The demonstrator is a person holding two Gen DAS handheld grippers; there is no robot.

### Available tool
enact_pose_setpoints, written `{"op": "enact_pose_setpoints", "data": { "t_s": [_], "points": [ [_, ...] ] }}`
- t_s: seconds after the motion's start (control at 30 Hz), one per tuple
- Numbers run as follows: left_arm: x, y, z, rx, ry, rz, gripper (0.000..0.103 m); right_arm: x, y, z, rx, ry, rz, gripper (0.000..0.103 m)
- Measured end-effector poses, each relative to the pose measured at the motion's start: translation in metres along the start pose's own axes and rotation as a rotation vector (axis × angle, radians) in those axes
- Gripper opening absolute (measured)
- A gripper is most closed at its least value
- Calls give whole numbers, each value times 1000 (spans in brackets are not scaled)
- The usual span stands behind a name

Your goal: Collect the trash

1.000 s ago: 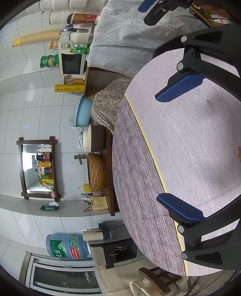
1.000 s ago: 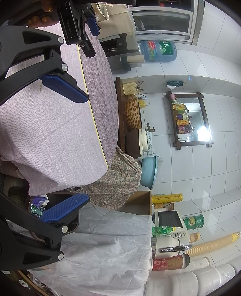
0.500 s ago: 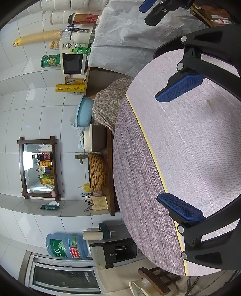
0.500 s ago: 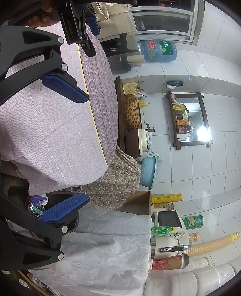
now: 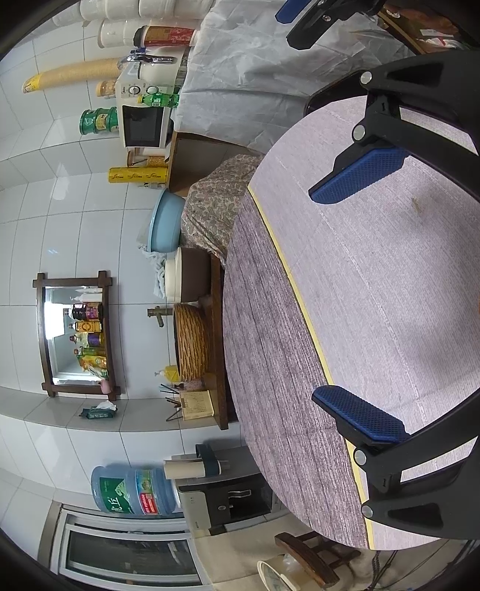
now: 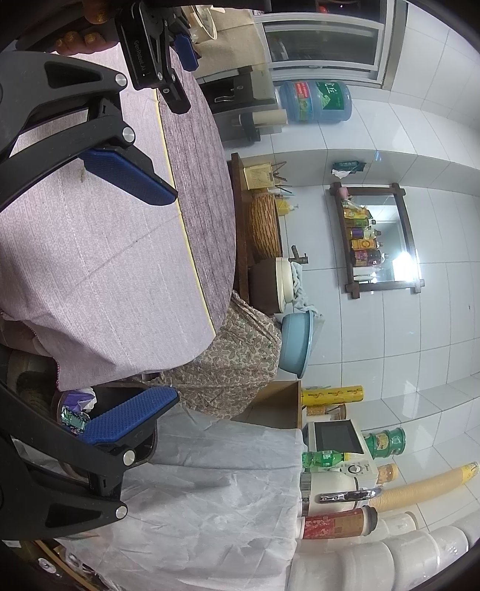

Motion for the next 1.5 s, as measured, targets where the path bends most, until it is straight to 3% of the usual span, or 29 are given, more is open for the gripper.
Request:
{"op": "enact_pose_setpoints", "data": {
  "t_s": [1.5],
  "points": [
    [1,1,-2,6,-8,-6,98,-7,-1,-3,-5,5,-3,97]
  ]
}}
Point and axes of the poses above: each gripper's, at about its wrist camera, not at the fingertips, and y roughly the way its jaws point, z to its right, x to its underside, the point moved 6 cm from there along y, roughly the way its jaws point, and after that the axes turned 4 degrees about -y, right-handed, at the moved point
